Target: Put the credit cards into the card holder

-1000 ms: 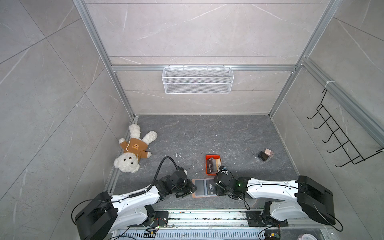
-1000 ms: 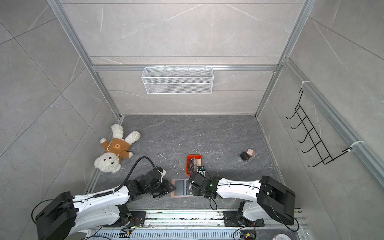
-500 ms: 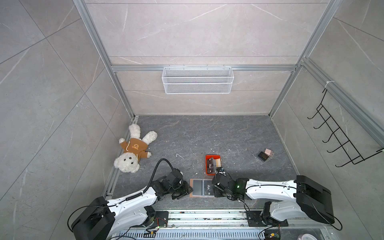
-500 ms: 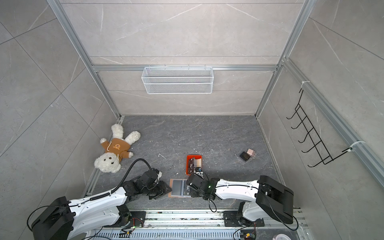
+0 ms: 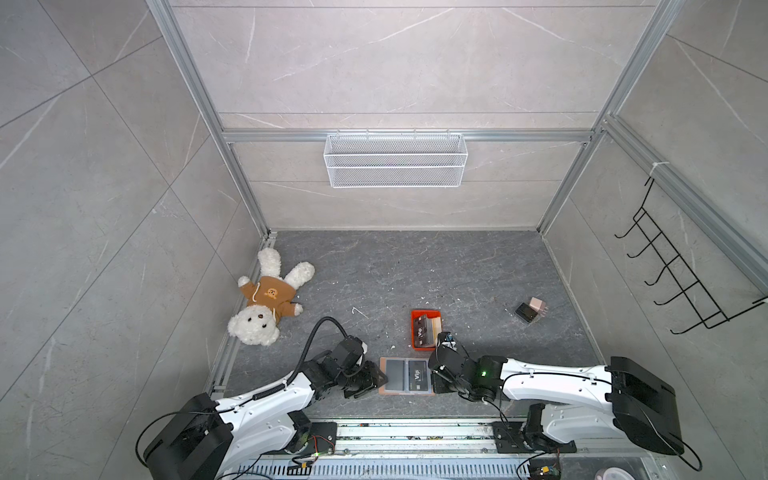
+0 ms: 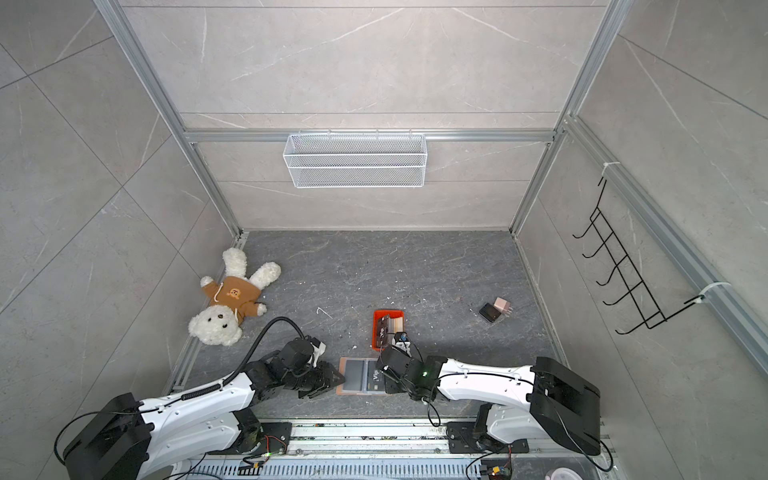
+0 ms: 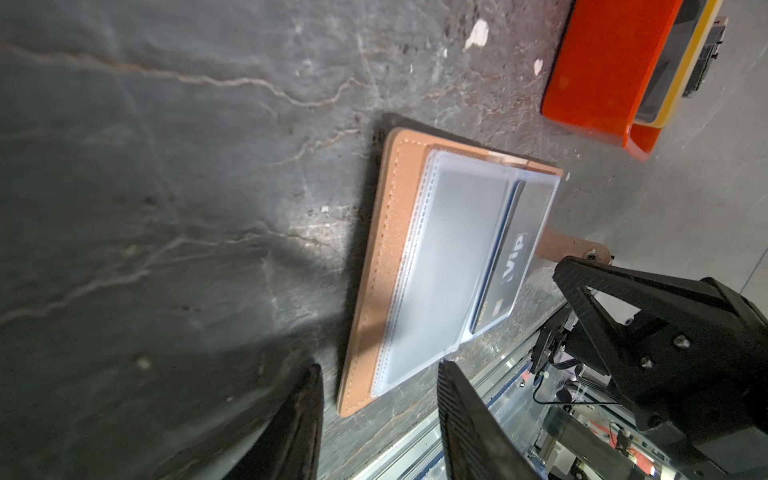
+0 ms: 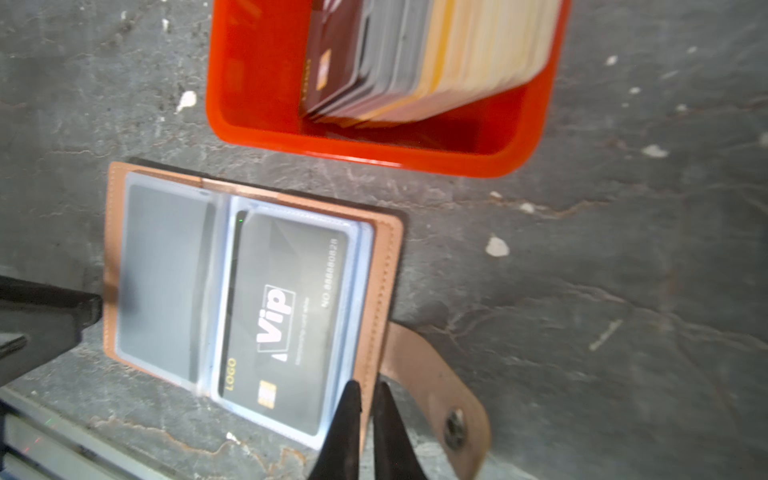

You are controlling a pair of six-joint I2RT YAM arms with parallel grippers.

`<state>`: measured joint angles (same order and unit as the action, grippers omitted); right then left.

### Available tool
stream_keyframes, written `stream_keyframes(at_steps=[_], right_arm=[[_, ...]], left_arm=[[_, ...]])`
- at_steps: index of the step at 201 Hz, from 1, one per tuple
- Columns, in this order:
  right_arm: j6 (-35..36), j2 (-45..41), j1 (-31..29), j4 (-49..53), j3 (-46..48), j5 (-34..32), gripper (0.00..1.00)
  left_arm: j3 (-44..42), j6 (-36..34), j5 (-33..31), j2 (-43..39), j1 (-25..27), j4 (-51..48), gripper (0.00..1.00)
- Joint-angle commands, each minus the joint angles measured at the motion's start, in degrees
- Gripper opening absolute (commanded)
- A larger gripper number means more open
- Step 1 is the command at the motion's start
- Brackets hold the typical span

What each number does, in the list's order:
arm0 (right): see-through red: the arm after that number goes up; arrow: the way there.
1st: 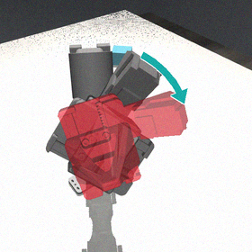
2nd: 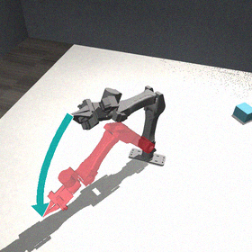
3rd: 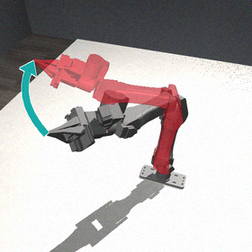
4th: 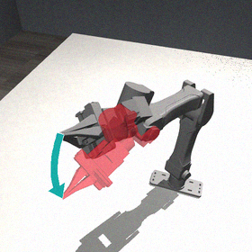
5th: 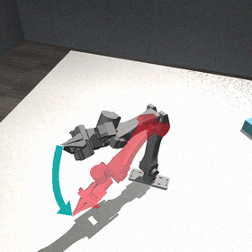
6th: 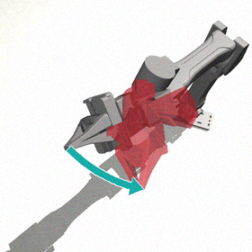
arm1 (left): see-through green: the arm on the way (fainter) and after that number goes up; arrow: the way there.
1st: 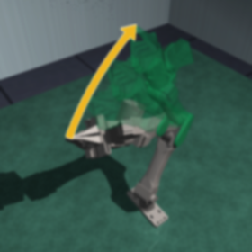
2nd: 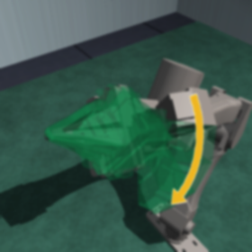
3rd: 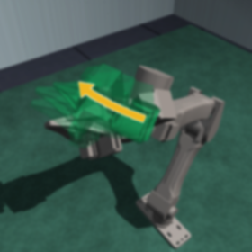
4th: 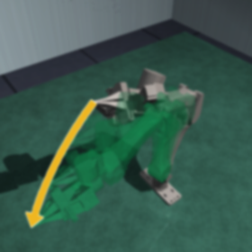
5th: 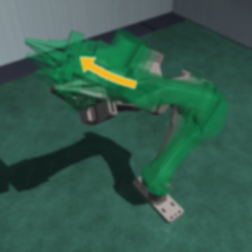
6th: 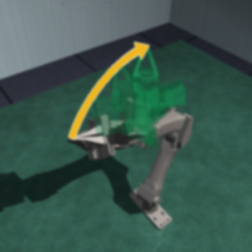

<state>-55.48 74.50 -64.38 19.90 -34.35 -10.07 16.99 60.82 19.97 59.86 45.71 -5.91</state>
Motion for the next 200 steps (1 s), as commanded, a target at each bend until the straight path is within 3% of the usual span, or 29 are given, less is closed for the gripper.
stream_keyframes(at_steps=[1, 80, 132, 200], right_arm=[[-0.94, -1.07, -0.27, 3.02, -0.78, -2.15, 0.13], [1.93, -4.34, 2.01, 5.95, -4.48, -2.25, 0.2], [2.75, -1.85, 4.16, 3.05, -4.04, 3.93, 0.22], [-0.61, -0.51, 4.69, -7.34, 1.37, 9.57, 0.22]], left_arm=[[0.58, -2.19, 2.23, 0.62, -0.38, 0.98, 0.47], [5.04, -5.21, 2.57, 1.1, -2.43, -0.88, 0.46], [6.04, -5.29, 4.07, 5.1, -3.07, 1.97, 0.45], [9.54, -3.68, 4.96, 12.11, 1.1, 8.65, 0.26]])
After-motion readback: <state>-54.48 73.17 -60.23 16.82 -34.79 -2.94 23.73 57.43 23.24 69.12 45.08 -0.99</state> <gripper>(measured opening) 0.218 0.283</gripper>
